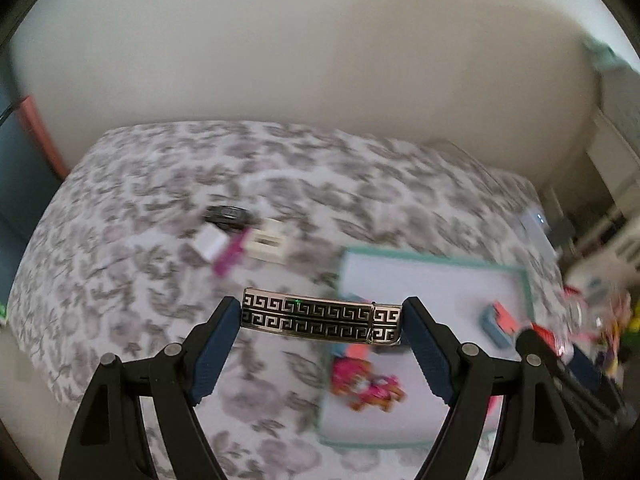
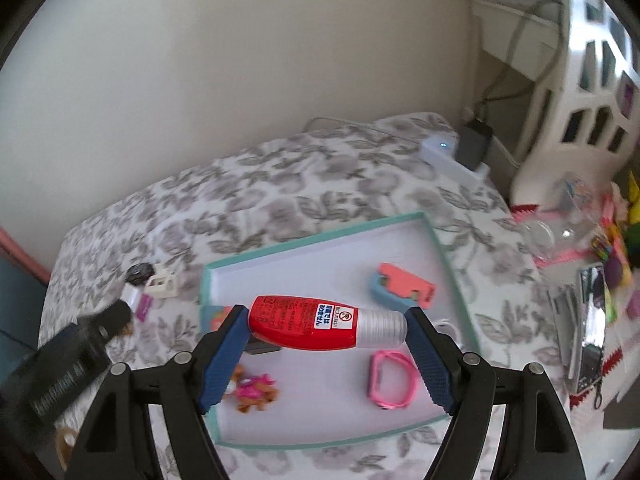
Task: Organize rigid objects
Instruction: 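Carry the gold bar over the tray with the left tool while the right tool carries the glue bottle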
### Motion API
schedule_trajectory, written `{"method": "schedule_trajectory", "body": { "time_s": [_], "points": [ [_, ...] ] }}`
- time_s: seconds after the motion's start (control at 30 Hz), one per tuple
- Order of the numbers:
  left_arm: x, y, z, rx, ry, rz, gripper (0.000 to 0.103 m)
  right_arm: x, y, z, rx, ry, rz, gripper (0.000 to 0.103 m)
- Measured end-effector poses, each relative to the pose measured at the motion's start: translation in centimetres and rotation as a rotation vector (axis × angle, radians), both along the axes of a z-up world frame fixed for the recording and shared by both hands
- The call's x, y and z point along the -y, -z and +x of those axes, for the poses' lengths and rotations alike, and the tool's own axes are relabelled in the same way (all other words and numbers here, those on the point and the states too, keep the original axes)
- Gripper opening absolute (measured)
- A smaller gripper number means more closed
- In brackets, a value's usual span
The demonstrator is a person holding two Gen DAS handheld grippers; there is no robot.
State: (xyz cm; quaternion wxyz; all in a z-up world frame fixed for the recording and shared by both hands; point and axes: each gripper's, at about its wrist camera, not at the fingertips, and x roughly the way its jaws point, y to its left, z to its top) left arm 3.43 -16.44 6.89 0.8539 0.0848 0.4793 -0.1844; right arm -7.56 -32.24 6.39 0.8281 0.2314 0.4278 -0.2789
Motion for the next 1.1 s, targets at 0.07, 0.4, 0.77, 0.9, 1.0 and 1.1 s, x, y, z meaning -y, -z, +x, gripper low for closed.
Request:
{"method": "schedule_trajectory", "body": {
  "time_s": [0.07, 0.4, 0.77, 0.9, 1.0, 1.1],
  "points": [
    [1.7, 0.4, -1.1, 0.004, 0.042, 0.030, 0.083, 0.9, 0.5, -0.4, -0.016, 0.023, 0.012, 0.081],
    [5.0, 3.3, -2.5, -0.021, 0.099, 0.123, 0.083, 3.8, 3.3, -1.5, -0.102, 0.074, 0.056, 0.081],
    [5.5, 6.0, -2.1, -0.114, 0.087, 0.154, 0.083, 4.6, 5.9, -1.0, -0.167, 0.067, 0.094, 0.081],
    [5.4, 6.8, -1.9, -0.156, 0.082, 0.150, 0.083, 4.6, 6.2, -0.9, -0.191, 0.068, 0.078, 0.086],
    [5.1, 7.2, -1.7, -0.179, 0.069, 0.143, 0.087, 4.8, 6.2, -1.0, -0.192, 0.078, 0.077, 0.089],
    [5.0, 7.2, -1.6, -0.184, 0.065, 0.132, 0.087, 5.0, 6.0, -1.1, -0.178, 0.087, 0.085, 0.093]
  ]
}}
